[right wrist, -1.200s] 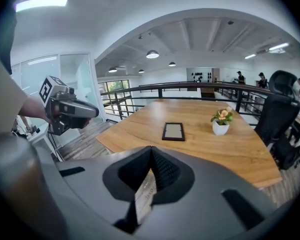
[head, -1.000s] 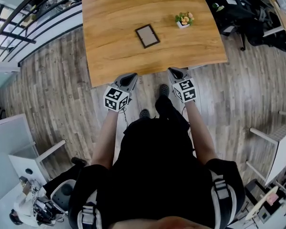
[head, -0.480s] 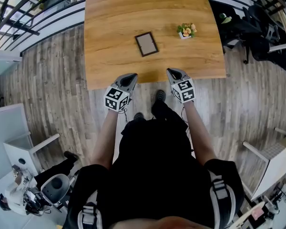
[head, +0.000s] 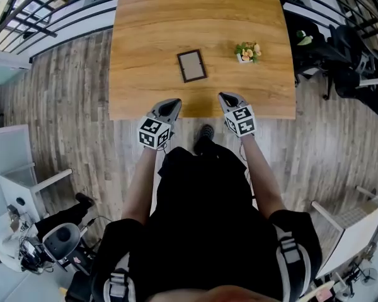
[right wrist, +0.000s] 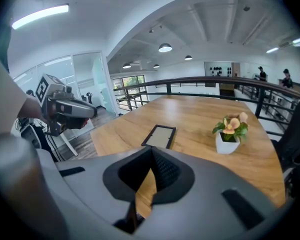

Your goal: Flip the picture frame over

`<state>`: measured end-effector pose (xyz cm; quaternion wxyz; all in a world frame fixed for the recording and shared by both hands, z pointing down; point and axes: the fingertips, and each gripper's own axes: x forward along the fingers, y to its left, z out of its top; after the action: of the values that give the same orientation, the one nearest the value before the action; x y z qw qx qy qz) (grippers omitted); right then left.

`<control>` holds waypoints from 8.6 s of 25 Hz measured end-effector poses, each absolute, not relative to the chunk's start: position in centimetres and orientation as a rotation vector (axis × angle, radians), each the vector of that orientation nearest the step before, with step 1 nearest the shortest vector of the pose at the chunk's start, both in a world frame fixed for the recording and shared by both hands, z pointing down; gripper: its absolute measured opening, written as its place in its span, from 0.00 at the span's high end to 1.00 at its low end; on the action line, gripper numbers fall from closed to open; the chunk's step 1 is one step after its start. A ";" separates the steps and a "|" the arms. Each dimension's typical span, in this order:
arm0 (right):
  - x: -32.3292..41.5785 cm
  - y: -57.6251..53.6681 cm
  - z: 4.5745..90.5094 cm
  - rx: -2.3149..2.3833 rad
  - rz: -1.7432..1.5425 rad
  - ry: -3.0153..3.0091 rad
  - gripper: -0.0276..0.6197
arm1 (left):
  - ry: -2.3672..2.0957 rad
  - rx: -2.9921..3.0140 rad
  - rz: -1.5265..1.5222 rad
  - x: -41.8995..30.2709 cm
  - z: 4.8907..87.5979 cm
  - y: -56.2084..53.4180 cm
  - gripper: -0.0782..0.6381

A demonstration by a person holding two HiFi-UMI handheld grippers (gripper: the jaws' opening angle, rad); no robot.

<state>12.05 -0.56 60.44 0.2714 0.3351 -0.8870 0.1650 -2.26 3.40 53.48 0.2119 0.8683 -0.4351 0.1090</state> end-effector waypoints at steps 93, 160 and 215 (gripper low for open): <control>4.7 -13.6 74.9 1.079 0.703 -2.002 0.88 | -0.882 2.326 0.455 -6.8 62.5 -5.1 0.86; 4.8 -10.6 69.5 1.086 1.057 -2.266 0.88 | -0.836 1.712 -0.117 -4.1 66.1 -9.6 0.74; -0.4 -8.7 65.9 0.785 -0.264 -2.138 0.77 | -0.965 1.381 -0.322 -4.6 63.0 -12.9 0.77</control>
<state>-0.38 -8.73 65.92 0.4117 0.3121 -0.8497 -0.1049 -4.62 -12.93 63.01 0.6541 0.6089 -0.4257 -0.1421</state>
